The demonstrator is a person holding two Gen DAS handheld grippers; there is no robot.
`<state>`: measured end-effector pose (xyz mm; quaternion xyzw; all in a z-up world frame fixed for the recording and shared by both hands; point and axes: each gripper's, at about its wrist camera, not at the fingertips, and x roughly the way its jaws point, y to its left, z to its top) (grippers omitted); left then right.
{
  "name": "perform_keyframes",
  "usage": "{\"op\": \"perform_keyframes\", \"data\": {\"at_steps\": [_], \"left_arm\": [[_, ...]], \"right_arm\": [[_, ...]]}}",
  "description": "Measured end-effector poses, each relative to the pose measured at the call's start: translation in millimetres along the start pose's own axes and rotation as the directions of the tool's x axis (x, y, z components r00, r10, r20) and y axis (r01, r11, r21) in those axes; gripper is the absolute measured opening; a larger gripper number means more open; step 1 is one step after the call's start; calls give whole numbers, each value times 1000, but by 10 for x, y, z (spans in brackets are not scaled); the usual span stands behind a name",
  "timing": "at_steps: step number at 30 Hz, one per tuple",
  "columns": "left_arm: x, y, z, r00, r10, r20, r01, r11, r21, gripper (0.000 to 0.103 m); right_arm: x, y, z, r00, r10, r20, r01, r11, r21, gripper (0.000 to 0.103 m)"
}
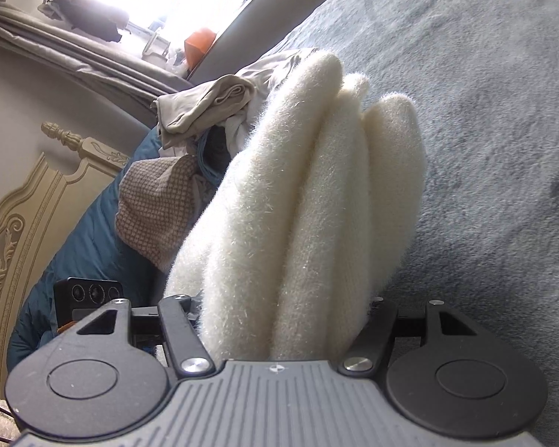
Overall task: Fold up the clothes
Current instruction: 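Lift the folded sweater off the bed with both grippers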
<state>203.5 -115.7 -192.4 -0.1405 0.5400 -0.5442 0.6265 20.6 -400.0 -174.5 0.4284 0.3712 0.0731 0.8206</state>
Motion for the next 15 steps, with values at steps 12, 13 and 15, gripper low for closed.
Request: {"op": "perform_keyframes", "data": {"at_steps": [12,13,15], "left_arm": [[451,-164,129,997,-35,-70,38,999,38,74],[480,-176,137,996,-39,-75,42,998,42,74],[537,-204,148,995,-44,-88,48,998,48,74]], "right_arm": [[-256,-271,44,998,-49,42,47,997,55,66],[-275,-290,46,998,-53,46,50,997,62,66],[-314,-331,46,996,-64,55,59,995,77,66]]}}
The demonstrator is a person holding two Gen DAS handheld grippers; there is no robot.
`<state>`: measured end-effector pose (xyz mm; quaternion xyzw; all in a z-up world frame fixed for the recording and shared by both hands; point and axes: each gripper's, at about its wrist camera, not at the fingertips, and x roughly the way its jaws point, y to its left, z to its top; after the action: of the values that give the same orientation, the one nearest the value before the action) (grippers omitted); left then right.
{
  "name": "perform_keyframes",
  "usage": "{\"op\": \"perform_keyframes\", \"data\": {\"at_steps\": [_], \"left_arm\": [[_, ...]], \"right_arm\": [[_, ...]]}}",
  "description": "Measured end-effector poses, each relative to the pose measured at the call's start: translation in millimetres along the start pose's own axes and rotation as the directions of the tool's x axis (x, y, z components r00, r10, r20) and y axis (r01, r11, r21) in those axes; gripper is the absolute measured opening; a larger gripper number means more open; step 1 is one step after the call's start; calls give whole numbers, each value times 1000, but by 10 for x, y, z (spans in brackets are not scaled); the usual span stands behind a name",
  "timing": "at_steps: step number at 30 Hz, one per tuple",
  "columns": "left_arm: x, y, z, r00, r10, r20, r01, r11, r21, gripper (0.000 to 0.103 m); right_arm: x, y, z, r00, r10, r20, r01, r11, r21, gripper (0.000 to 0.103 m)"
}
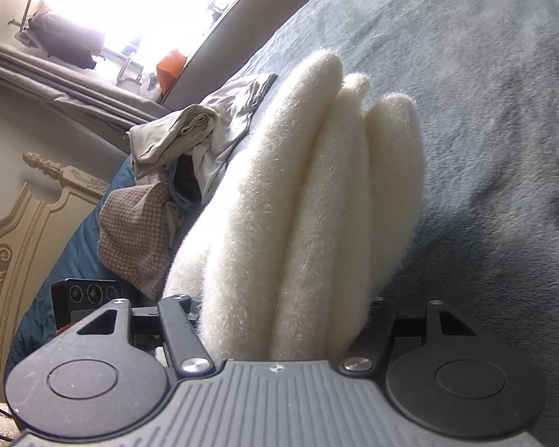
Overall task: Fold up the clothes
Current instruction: 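Lift the folded sweater off the bed with both grippers, then carry the sweater with both grippers toward the stack of folded plaid clothes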
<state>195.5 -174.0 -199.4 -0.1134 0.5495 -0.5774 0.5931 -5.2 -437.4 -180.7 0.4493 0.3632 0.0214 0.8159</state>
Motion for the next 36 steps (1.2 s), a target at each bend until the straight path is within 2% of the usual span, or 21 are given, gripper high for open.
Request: {"op": "perform_keyframes", "data": {"at_steps": [7,14,19,23,25,30,34,36], "left_arm": [[291,-191,100,997,-9,-72,14,998,60,74],[822,-730,377,988,12,-152,16,983,182,74],[1243,-1230,547,970,28,-242,48,952,304,74],[1554,-1692,496,942,50,-332,96,908,407,74],[1792,-1969,514,926,55,-374,131,881,455,74],[2439,-2600,371,877,62,-476,232,813,534,74],[2904,-3023,172,847,37,-530,313,772,553,74],[3162,-3186,108,832,26,-555,332,776,536,74]], "right_arm": [[-195,-145,1,999,-26,43,25,1000,18,66],[-545,-416,45,993,-23,115,17,998,59,66],[-942,-614,63,981,-40,188,24,996,87,66],[-1345,-756,-100,954,-69,291,26,989,149,66],[-1578,-847,-251,929,-90,359,24,982,185,66],[-2200,-1123,-651,844,-181,504,24,953,302,66],[-2637,-1282,-1024,741,-297,603,36,913,407,66],[-2787,-1351,-1201,683,-355,639,22,884,468,66]]}}
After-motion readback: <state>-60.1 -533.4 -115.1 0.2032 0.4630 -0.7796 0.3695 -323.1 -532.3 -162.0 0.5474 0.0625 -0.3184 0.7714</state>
